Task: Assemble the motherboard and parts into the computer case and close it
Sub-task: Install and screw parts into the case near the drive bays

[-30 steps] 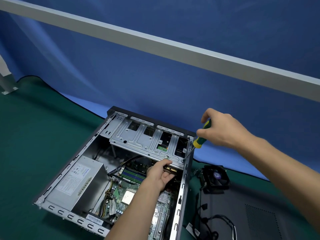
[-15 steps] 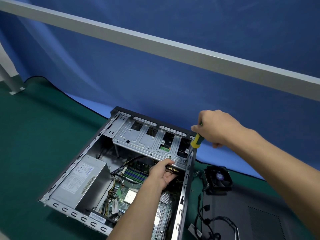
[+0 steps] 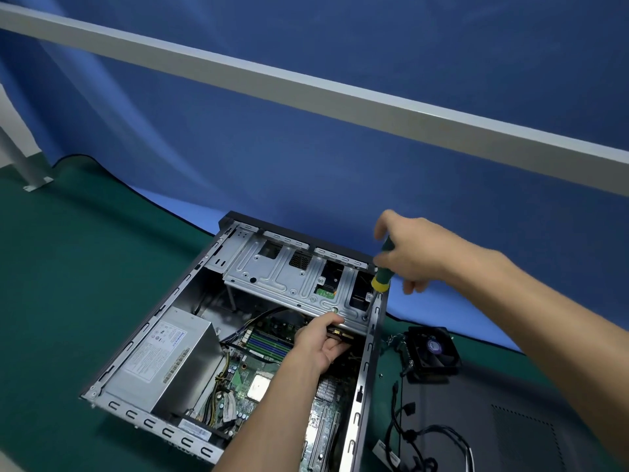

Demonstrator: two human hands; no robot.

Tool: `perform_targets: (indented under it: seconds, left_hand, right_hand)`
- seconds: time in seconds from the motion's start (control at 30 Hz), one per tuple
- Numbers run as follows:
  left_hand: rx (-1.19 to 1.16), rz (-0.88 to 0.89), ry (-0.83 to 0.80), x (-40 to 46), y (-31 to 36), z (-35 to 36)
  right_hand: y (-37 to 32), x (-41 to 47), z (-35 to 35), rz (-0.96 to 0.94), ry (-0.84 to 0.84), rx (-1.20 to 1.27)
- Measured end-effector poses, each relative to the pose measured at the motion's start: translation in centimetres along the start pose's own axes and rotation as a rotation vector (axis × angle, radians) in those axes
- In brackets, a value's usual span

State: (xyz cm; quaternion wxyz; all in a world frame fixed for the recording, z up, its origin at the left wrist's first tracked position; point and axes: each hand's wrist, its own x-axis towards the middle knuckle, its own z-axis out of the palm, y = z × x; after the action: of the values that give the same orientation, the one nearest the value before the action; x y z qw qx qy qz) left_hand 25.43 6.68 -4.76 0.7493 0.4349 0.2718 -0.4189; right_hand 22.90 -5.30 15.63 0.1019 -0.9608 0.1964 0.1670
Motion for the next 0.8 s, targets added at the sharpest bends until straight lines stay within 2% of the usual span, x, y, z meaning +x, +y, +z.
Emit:
perform_targets:
  seconds: [0.07,0.1,0.2,0.33,0.47,0.57,0.7,0.8]
  left_hand:
    - [0.004,0.001,0.001,0.04,-0.08,0.01]
    - [0.005,0.004,0.001,0.01,-0.06,0.02]
    - [0.014,0.014,0.002,0.03,0.0,-0.04]
    - [-0.003,0.008,-0.006,-0.09,0.01,0.11]
    - [0.007,0.016,0.003,-0.16,0.12,0.14]
    - [0.004,0.014,0.002,-0.22,0.05,0.19]
    - [0.005,0.023,0.013,-0.25,0.03,0.15]
    - [-0.006,0.016,0.007,-0.33,0.05,0.19]
  right_hand:
    - [-0.27,0.0,0.32,0.029,0.156,-0.121]
    - [-0.3,-0.11,0.18,0.058,0.164,-0.136]
    - [-0.53,-0.16,-0.19,0.048,0.006,-0.029]
    - [-0.59,-0.04,0.11,0.047,0.158,-0.132]
    - [-0.68,-0.02,-0.13,0.044,0.003,-0.013]
    - [-0.66,0.04,0.02,0.063,0.117,-0.092]
    - [-0.67,0.11,-0.13,0.054,-0.004,-0.002]
    - [-0.42,-0.03,-0.1,0.071,0.107,-0.072]
